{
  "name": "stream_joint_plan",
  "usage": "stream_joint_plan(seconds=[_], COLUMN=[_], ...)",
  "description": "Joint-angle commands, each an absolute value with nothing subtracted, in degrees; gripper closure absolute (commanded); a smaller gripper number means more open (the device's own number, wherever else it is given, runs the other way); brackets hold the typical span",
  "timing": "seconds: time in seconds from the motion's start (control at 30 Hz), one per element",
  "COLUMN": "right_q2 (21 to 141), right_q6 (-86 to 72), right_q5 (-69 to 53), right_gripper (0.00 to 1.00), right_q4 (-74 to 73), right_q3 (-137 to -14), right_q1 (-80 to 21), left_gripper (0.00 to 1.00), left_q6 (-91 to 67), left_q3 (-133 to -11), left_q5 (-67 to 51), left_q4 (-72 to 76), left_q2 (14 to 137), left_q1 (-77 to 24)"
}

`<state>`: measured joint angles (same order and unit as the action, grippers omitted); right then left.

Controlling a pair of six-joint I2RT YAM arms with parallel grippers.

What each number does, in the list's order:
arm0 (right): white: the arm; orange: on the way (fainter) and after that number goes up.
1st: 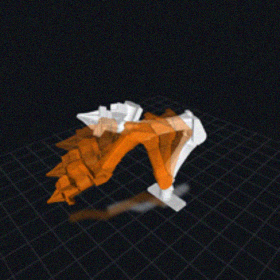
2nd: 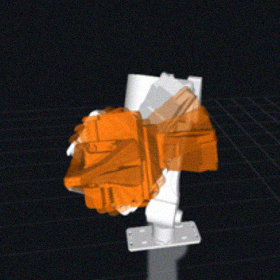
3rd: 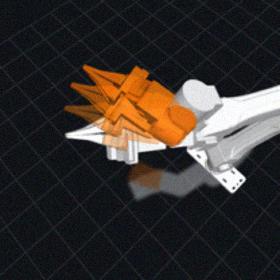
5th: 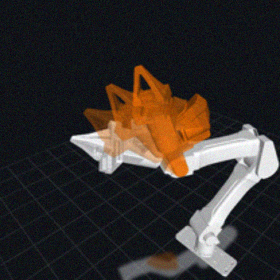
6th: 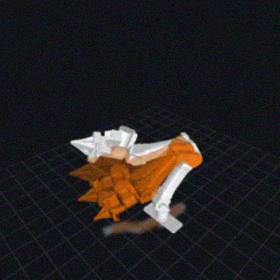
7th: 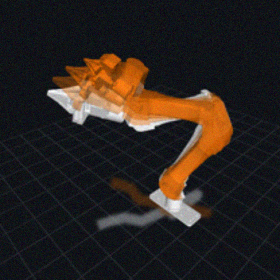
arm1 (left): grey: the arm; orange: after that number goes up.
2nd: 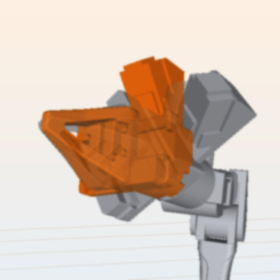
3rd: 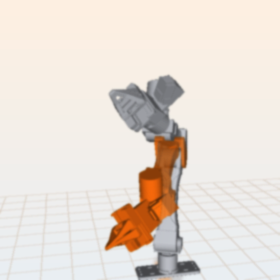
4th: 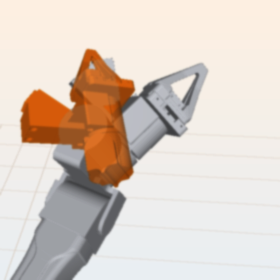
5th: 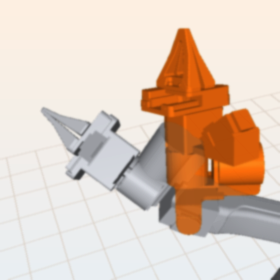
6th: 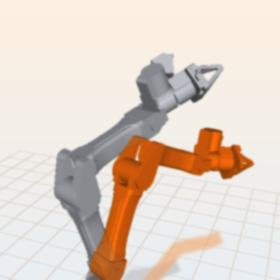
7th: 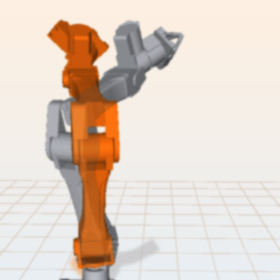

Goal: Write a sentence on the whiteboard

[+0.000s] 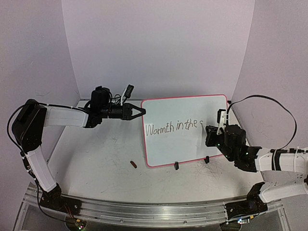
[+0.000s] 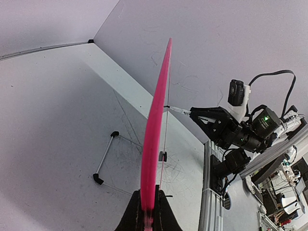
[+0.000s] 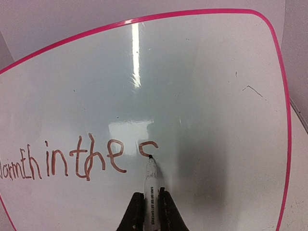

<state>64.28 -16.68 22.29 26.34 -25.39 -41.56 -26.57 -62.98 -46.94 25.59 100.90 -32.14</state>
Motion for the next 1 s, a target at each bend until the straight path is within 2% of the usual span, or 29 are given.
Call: stream_joint_plan(seconds=[0.0,0.97], right_q2=[64.0,66.3], right_q6=[-18.3,-18.1], right_q5=[25.1,21.5], right_gripper=[1.00,1.00], right_q4=[22.1,23.9], right_q3=[-26.2,-27.7], right_q1=[-41.4,-43.2], left_gripper=[1.00,1.00], left_q6=[-24.8,-24.8], left_q3=[-63.7,-63.6], left_q5=[-47.2,-47.1], left_q4=[22.7,22.7], left_q2=[100.8,100.7], left_q1=[-34.2,-34.2])
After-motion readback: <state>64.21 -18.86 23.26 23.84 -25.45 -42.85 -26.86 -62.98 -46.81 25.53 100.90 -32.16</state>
